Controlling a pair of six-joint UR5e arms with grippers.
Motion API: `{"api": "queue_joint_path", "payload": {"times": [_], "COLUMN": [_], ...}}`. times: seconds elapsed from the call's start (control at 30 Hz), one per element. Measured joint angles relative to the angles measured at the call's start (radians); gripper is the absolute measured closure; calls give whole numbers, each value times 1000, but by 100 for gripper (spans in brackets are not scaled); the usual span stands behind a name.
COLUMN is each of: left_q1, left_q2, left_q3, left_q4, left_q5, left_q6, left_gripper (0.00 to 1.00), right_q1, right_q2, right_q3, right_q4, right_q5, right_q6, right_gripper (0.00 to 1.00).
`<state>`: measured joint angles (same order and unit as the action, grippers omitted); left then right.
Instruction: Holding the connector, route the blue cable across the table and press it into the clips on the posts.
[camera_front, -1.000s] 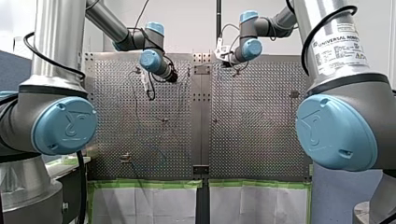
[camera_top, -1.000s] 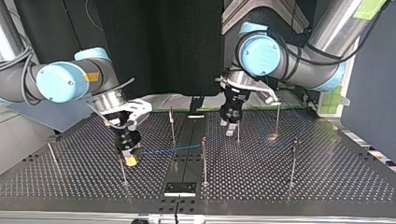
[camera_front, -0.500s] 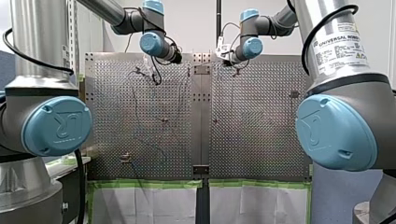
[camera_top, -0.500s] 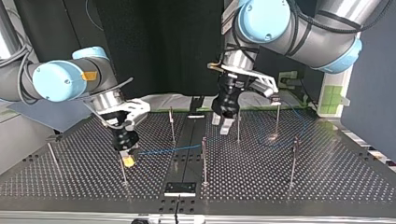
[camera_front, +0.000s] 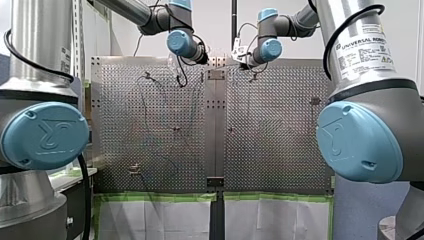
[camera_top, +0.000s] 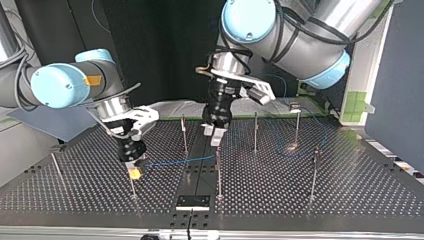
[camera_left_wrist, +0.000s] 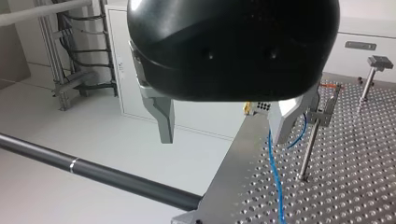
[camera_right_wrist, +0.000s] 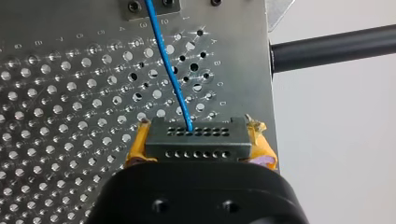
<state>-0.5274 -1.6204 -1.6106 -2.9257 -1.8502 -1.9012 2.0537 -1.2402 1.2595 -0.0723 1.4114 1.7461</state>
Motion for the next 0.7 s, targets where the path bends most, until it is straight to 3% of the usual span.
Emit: {"api": "queue_joint_path", "payload": {"times": [0.3,0.5,0.7], "left_q1": [-74,-126,-122], "left_q2": [-74,-133,-187], "left_q3": [74,122,137], "left_q4": [-1,10,8], "left_q5": [-54,-34,-11], "left_q6": [-10,-22,-25], "left_gripper": [0,0,0], "right_q1": [1,1,0], "right_q2": [0,0,0], "right_q3": [0,1,0], "right_q4": [-1,-1,-1], "right_q5": [0,0,0], "right_q6": [-2,-2,-2], "right_gripper": [100,100,100]}}
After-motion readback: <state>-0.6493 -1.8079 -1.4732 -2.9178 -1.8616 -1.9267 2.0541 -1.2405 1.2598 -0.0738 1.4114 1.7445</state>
